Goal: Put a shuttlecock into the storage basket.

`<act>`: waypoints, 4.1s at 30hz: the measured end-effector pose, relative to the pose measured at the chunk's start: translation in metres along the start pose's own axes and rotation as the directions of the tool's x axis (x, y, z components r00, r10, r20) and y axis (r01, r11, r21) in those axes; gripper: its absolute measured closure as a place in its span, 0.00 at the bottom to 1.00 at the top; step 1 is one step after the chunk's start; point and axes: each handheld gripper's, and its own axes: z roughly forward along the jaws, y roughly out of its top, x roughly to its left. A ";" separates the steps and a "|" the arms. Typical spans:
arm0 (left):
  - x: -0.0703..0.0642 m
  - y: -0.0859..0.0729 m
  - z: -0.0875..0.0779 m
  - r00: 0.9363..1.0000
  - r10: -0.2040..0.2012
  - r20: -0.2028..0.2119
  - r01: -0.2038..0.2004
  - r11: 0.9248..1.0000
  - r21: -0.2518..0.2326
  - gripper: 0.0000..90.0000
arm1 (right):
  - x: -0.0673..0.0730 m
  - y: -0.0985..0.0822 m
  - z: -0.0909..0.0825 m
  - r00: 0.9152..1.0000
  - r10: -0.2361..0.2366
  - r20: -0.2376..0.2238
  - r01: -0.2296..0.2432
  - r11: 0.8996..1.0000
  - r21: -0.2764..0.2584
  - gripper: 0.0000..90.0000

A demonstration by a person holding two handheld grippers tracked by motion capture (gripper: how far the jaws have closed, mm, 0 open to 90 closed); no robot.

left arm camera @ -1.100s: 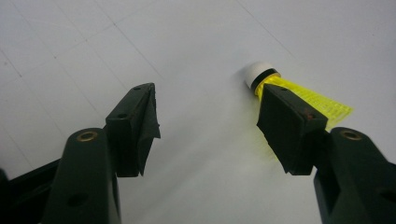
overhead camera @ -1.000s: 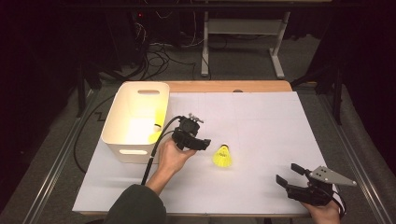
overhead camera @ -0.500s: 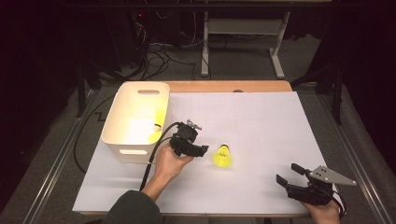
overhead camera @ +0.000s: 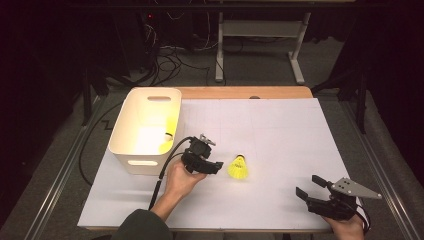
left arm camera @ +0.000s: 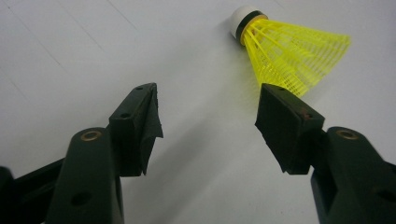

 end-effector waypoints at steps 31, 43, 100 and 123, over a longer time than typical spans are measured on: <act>-0.023 -0.009 0.012 0.998 0.041 0.046 -0.043 0.999 0.024 0.47 | 0.000 0.000 0.000 1.000 -0.003 -0.002 0.003 1.000 -0.001 0.25; -0.026 -0.004 0.017 0.998 0.030 0.054 -0.031 0.999 0.015 0.47 | 0.000 0.000 0.000 1.000 -0.003 -0.002 0.003 1.000 -0.001 0.25; -0.030 0.015 0.046 1.000 0.019 -0.003 -0.018 0.998 0.057 0.79 | 0.000 0.000 0.000 1.000 -0.001 -0.008 0.001 1.000 -0.002 0.25; -0.032 0.016 0.043 1.000 0.009 0.000 -0.009 0.998 0.060 0.98 | 0.000 0.000 0.000 1.000 -0.006 -0.009 0.006 1.000 -0.001 0.25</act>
